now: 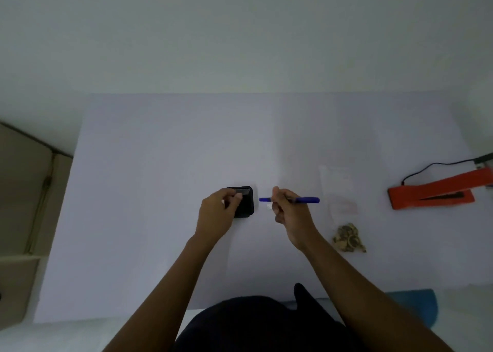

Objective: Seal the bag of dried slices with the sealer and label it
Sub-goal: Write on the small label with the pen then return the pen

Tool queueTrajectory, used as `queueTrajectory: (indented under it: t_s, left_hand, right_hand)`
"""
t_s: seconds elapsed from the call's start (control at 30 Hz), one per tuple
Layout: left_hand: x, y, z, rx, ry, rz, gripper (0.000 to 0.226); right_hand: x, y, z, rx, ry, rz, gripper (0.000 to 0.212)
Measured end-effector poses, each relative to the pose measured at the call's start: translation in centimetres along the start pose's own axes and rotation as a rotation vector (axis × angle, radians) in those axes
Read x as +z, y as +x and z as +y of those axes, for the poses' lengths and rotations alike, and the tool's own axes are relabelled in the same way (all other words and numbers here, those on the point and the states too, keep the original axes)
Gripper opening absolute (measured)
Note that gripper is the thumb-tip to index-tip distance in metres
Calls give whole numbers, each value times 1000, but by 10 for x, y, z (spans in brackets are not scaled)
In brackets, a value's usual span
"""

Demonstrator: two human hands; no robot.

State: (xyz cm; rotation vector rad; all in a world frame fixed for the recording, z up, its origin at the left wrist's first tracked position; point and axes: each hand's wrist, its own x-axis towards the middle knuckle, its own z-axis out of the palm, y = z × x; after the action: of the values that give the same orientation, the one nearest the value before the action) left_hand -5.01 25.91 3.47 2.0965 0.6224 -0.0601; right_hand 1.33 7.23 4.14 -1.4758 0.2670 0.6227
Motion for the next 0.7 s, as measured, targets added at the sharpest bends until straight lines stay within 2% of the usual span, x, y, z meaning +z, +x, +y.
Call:
queueTrajectory:
  t_s: [0.07, 0.13, 0.3, 0.4, 0.47, 0.57, 0.63, 0.7]
  left_hand:
    - [2, -8, 15, 126, -40, -172, 22]
    - [9, -16, 24, 228, 1, -302, 23]
    - [15, -23, 25, 320, 278, -301, 25]
    - [15, -28, 28, 339, 332, -367, 32]
    - [15, -31, 37, 232, 172, -435, 35]
    - [10, -30, 55, -185, -303, -537, 41]
    - [0, -26, 56, -439, -609, -632, 43]
    - [-14, -25, 46, -516, -723, -675, 45]
  right_hand:
    - [5, -1, 4, 98, 100, 33, 48]
    - [9, 1, 7, 178, 159, 65, 54]
    - [18, 0, 9, 271, 251, 67, 47]
    - [15, 7, 7, 304, 288, 67, 40]
    - [15, 14, 4, 323, 316, 73, 38]
    - [18, 27, 3, 359, 333, 111, 38]
    - [6, 40, 9, 388, 437, 212, 35]
    - [-20, 51, 13, 383, 408, 315, 35]
